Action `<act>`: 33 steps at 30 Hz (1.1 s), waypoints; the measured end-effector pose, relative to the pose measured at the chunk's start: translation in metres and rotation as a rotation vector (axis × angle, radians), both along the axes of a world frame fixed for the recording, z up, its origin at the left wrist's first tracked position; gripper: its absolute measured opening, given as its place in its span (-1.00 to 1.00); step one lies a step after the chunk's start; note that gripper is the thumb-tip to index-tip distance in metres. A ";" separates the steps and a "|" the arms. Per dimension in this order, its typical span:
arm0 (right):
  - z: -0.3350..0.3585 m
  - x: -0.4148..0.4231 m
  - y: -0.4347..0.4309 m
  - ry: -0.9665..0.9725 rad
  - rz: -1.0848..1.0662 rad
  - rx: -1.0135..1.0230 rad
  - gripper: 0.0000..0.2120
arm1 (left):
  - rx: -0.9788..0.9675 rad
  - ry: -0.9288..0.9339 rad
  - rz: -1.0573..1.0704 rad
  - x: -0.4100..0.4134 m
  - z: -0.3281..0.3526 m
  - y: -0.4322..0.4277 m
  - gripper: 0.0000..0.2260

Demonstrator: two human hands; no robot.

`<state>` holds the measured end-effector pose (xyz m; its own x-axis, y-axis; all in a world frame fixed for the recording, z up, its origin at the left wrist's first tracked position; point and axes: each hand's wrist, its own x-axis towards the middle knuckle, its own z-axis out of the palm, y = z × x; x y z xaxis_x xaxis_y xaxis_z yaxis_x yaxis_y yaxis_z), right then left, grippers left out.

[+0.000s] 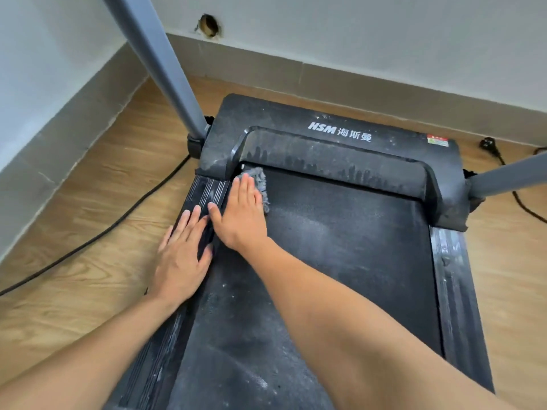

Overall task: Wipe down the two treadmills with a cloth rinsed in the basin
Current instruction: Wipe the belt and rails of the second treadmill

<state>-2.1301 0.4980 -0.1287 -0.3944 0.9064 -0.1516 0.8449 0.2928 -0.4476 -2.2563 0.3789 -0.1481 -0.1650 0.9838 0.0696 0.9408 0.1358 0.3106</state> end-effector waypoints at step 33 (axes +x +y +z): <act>0.006 0.096 -0.044 -0.221 0.237 0.068 -0.02 | -0.053 -0.004 -0.018 -0.006 0.048 0.020 -0.41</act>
<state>-2.0345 0.4538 -0.1225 -0.5600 0.8042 -0.1990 0.8241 0.5161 -0.2335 -2.2628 0.3984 -0.1000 -0.1471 0.9890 0.0171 0.9421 0.1348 0.3069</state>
